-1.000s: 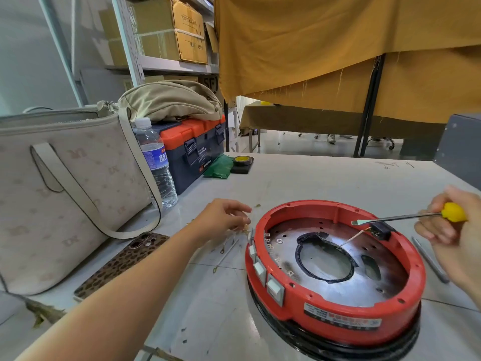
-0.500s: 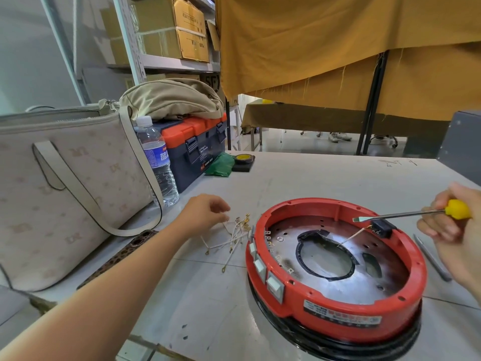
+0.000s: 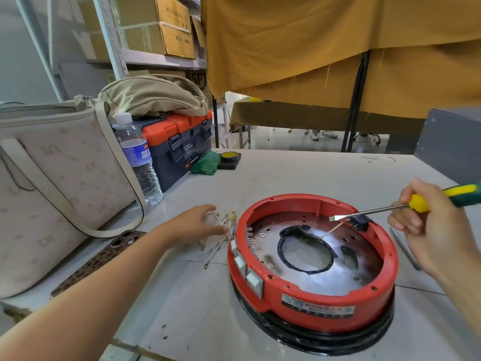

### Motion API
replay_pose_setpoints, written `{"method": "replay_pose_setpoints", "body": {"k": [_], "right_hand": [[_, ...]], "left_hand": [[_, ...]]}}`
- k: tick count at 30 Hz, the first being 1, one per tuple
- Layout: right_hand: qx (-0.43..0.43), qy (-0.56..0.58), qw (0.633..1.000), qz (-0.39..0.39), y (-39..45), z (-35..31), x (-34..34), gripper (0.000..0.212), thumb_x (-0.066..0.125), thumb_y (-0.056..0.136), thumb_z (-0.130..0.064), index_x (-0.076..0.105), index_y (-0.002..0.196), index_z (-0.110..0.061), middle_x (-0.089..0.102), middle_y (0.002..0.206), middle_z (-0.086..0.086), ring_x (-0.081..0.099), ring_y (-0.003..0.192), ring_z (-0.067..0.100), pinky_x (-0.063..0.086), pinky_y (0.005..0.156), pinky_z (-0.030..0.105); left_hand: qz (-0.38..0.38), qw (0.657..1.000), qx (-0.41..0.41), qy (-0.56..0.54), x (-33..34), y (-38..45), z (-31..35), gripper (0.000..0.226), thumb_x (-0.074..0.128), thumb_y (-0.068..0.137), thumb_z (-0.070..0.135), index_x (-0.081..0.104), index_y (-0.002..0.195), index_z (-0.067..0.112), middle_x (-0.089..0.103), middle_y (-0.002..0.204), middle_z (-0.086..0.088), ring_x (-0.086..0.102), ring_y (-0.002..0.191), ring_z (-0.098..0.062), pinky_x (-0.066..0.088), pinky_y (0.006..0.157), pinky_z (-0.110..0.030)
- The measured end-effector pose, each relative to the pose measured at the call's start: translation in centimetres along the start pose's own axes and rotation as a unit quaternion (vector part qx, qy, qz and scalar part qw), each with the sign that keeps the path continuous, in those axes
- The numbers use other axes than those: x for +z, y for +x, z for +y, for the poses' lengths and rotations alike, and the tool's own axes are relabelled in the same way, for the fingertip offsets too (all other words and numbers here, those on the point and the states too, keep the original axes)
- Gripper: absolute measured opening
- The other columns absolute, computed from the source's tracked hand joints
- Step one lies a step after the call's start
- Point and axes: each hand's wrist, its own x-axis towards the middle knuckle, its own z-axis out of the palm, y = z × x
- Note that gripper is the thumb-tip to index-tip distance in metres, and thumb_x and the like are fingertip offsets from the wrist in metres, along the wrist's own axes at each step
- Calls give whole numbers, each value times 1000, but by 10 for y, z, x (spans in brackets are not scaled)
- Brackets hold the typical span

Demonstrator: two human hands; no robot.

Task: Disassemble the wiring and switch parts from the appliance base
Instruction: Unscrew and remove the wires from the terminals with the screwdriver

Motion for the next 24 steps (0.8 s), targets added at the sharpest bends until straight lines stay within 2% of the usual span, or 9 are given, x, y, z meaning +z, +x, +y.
{"method": "replay_pose_setpoints", "body": {"k": [4,6,8,12,14,16,18,19,24], "right_hand": [[-4,-6,1000,12,-2,-2,2,44,45,93,-20,50,49,-18,23,33,-6,21,31,8,31,40,14],[-1,-5,1000,14,-3,-3,3,43,45,92,-19,50,50,-18,24,33,-6,22,31,8,31,39,16],[2,-6,1000,20,-3,-3,3,42,45,92,-18,49,50,-17,23,33,-6,21,32,8,30,39,17],[-2,-10,1000,27,-2,-4,2,38,46,93,-17,46,55,-12,25,34,-6,22,33,9,31,39,18],[-10,-11,999,30,-2,-6,1,37,46,92,-14,44,56,-12,28,35,-8,22,33,9,30,39,18],[-24,-20,999,33,-1,-8,0,36,46,92,-13,43,57,-10,31,35,-8,22,32,9,30,39,19],[-40,-33,998,37,0,-11,-1,35,48,91,-15,43,57,-10,31,35,-8,22,32,9,30,39,19],[-47,-39,997,38,0,-12,-2,35,50,89,-17,44,55,-11,29,35,-8,22,32,9,30,39,20],[-70,-54,996,23,1,-15,-5,29,53,79,-24,45,54,-12,32,36,-8,22,32,9,29,39,20]], "left_hand": [[109,990,66,-64,-8,-2,32,54,61,86,45,47,134,26,42,142,8,43,123,-12,34,97,-27],[119,982,124,-75,-10,-4,58,46,57,88,46,50,130,29,45,130,16,41,114,-3,31,91,-23],[100,976,186,-57,-8,-6,84,44,56,89,47,51,129,31,46,126,20,40,114,1,30,92,-21],[41,956,290,20,8,-2,128,50,59,88,44,48,134,28,45,141,11,39,130,-6,23,99,-12],[16,947,315,58,17,2,145,51,60,88,40,47,136,26,45,143,8,37,131,-8,22,100,-14],[-3,945,321,66,25,6,158,44,62,87,36,52,129,27,54,133,5,47,120,-10,30,99,-20],[-15,947,318,40,32,9,166,33,65,84,31,57,116,28,61,107,6,56,92,-7,41,80,-22],[-19,948,318,25,36,10,168,29,65,83,29,57,111,27,61,100,7,56,85,-7,42,74,-21],[-16,941,336,-33,53,12,166,9,67,82,27,61,90,26,61,110,2,55,107,-16,44,93,-34]]}}
